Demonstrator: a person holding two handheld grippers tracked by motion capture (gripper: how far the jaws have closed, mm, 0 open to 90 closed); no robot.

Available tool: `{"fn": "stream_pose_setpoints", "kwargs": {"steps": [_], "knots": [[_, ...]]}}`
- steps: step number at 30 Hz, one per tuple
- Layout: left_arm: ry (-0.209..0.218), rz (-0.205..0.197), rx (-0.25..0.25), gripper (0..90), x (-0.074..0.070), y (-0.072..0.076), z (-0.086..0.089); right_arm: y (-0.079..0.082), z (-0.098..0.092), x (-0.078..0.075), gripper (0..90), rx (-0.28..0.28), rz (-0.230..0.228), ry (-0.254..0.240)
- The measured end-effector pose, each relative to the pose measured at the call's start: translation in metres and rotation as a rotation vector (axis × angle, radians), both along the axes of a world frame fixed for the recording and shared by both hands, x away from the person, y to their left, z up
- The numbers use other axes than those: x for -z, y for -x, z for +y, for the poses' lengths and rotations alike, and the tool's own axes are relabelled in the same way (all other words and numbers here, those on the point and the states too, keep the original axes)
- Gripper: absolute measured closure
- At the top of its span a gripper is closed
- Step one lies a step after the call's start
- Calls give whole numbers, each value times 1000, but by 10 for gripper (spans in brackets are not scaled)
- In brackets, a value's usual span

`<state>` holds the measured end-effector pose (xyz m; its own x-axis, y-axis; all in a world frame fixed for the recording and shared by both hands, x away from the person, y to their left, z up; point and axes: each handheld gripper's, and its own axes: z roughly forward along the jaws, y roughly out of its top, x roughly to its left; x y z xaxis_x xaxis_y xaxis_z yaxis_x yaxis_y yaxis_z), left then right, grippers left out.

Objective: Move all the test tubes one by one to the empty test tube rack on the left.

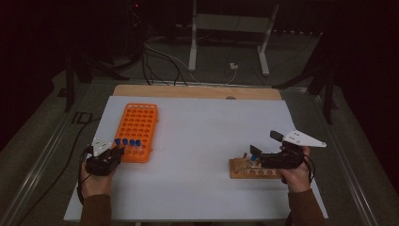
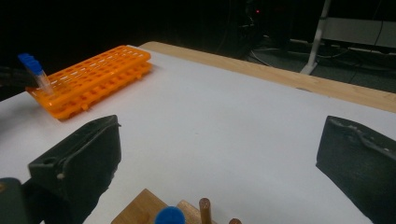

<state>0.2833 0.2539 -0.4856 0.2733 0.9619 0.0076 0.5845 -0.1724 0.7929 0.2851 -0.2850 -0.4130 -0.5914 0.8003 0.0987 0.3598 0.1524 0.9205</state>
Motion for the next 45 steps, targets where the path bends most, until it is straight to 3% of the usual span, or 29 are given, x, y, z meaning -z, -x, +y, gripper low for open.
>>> {"fn": "stream_pose_setpoints", "kwargs": {"steps": [6, 12, 17, 25, 31, 38, 45], "knots": [[20, 1, -2, 764, 1, 1, 2, 0, 0, 0, 2, -2, 0, 3], [66, 6, -8, 657, 2, 4, 8, 0, 0, 0, 2, -2, 1, 3], [124, -31, 26, 576, -4, 8, 10, 0, 0, 1, 2, -4, 2, 6], [208, -121, 77, 357, -18, 14, 4, 0, -1, 2, 2, -7, 7, 10], [212, -160, 105, 233, -27, 18, -5, 0, -1, 3, 2, -14, 15, 17], [221, -219, 110, 178, -39, 24, -11, 2, -3, 5, 2, -19, 27, 24], [242, -237, 172, 141, -46, 23, -27, 3, -3, 10, 21, -41, 46, 41]]}}
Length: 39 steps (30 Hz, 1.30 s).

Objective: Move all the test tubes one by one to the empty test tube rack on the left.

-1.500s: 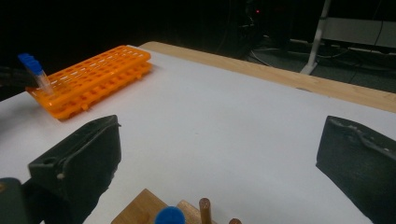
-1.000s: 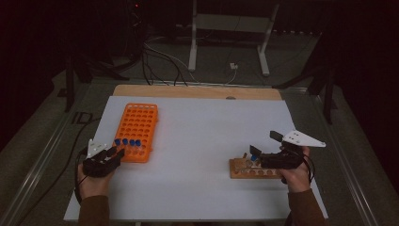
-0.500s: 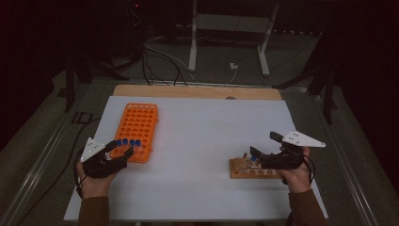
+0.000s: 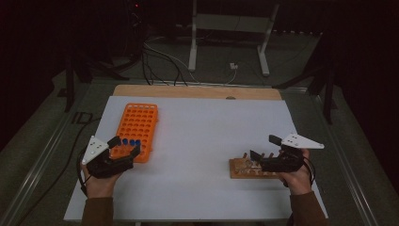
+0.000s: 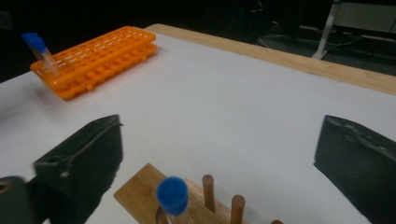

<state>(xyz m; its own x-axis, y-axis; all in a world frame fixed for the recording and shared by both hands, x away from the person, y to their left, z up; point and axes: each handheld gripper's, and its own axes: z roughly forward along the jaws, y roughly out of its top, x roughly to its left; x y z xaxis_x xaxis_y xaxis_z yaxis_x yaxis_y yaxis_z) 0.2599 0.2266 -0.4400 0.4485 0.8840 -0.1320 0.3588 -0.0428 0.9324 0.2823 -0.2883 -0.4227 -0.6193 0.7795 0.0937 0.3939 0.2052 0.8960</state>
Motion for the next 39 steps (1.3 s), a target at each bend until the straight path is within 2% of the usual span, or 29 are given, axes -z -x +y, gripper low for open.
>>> {"fn": "stream_pose_setpoints", "kwargs": {"steps": [6, 10, 17, 20, 23, 36, 39], "knots": [[-6, 10, 53, 78, -1, -5, -18, 2, 0, 6, 135, -31, 23, 16], [-25, 23, 74, 19, 1, -9, -29, 5, -1, 9, 227, -57, 35, 23], [-32, 33, 130, 10, 3, -10, -45, 10, -3, 19, 610, -140, 59, 54], [-40, 36, 146, 10, 4, -10, -50, 12, -2, 22, 705, -173, 61, 69], [-46, 37, 162, 10, 5, -10, -54, 12, 0, 24, 749, -188, 71, 70], [-58, 46, 193, 10, 7, -10, -63, 10, 9, 27, 749, -196, 73, 100], [-59, 48, 198, 11, 7, -10, -65, 10, 11, 32, 751, -197, 82, 126]]}}
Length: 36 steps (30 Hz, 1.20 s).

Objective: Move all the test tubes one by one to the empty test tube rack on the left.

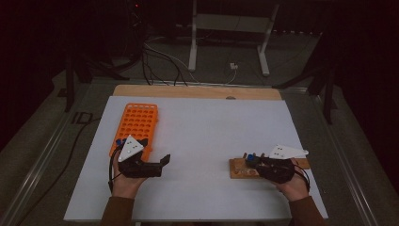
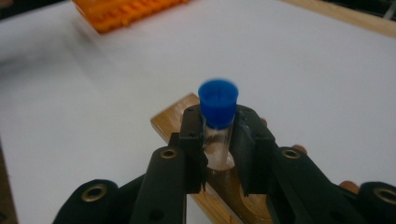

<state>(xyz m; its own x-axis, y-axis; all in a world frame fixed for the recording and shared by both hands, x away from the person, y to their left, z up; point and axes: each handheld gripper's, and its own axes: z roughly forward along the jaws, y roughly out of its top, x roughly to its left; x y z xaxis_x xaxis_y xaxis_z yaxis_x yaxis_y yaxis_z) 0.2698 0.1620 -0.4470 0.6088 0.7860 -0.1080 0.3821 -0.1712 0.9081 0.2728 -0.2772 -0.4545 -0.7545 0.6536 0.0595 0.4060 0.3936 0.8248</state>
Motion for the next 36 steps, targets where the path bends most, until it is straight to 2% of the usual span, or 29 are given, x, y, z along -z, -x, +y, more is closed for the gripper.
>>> {"fn": "stream_pose_setpoints", "kwargs": {"steps": [8, 13, 18, 28, 36], "knots": [[-3, 3, 9, 10, 1, 0, -3, -1, 2, 1, 720, 5, -10, -10], [-2, 5, 10, 11, 1, 0, -3, -1, 4, 2, 764, 4, -14, -10], [-3, 5, 12, 11, 1, 0, -3, 0, 1, 0, 770, 15, -18, -7], [-7, 11, 22, 10, 2, -1, -5, 3, -8, -27, 769, 42, -68, -64], [-9, 16, 44, 11, 1, -1, -12, 3, -10, -50, 770, 39, -102, -111]]}}
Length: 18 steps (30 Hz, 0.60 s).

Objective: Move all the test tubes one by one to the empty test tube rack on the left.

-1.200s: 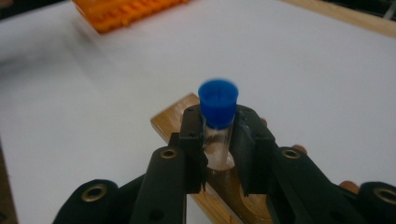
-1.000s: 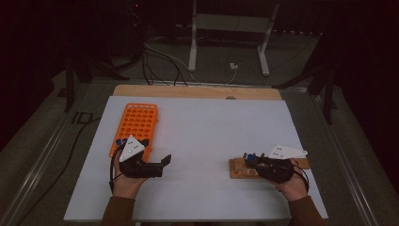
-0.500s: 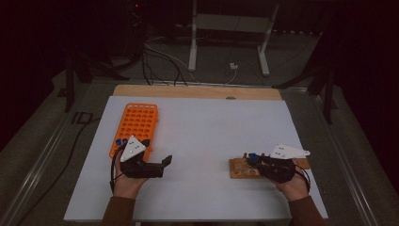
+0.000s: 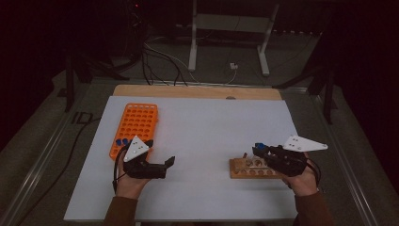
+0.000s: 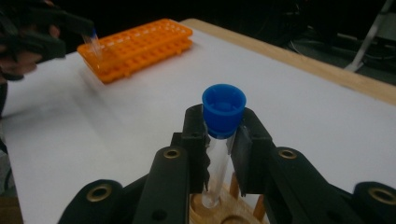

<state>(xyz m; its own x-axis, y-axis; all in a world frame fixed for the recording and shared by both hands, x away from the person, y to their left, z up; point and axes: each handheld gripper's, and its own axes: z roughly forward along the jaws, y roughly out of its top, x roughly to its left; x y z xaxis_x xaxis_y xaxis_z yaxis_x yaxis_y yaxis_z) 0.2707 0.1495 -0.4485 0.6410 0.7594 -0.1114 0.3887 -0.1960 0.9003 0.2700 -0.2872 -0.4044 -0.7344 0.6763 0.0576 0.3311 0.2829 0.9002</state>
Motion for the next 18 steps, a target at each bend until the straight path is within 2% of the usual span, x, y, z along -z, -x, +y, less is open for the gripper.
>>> {"fn": "stream_pose_setpoints", "kwargs": {"steps": [8, 18], "knots": [[-4, -5, 31, 11, -2, 0, -14, -2, 11, -11, 770, -24, -15, -20], [-1, -17, 78, 11, -3, -1, -42, -6, 46, -11, 769, -85, -9, -26]]}}
